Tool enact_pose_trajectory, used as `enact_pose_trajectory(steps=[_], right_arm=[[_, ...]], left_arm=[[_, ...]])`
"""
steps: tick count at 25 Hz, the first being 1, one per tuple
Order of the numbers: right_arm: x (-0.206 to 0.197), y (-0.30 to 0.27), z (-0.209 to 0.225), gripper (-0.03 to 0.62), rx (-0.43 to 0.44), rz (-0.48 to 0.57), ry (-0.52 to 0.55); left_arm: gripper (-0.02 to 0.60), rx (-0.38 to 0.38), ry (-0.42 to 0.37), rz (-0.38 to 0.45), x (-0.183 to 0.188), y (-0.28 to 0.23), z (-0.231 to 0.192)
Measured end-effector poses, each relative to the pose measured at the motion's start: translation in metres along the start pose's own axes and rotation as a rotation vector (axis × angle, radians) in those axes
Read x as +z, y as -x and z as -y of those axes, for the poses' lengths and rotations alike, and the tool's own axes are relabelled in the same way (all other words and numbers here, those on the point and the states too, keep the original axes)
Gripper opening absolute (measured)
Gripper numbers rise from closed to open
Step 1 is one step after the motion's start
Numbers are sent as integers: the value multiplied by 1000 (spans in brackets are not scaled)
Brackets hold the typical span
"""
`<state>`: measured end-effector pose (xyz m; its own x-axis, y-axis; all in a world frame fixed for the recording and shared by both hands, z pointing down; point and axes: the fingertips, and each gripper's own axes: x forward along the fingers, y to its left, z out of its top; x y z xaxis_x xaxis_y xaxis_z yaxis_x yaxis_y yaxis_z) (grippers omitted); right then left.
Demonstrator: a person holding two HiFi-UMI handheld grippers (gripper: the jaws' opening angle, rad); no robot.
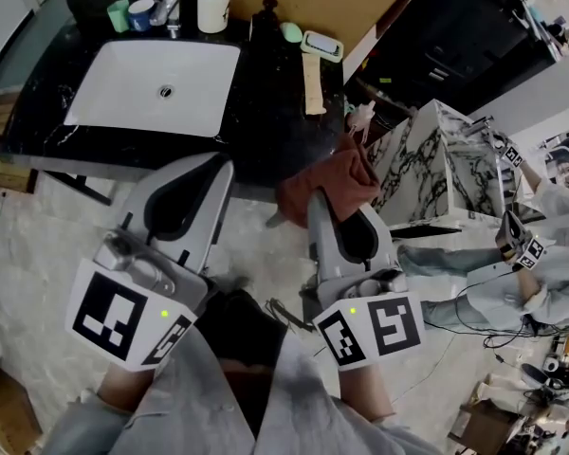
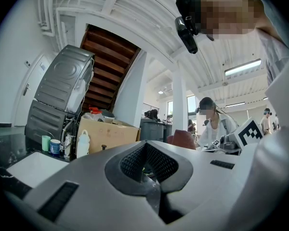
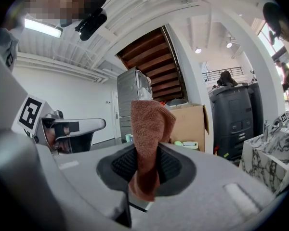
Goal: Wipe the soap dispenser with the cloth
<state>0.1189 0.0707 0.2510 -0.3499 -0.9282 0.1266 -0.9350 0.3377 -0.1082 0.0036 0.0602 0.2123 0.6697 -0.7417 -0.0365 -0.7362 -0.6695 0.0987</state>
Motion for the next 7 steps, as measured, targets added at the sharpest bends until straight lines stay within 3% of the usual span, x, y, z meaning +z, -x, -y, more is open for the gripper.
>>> enact_pose_trajectory(steps=[7], right_arm=[[-2, -2, -1, 75, -3, 0, 2]], left_arm=[[3, -2, 2, -2, -3, 0, -2]])
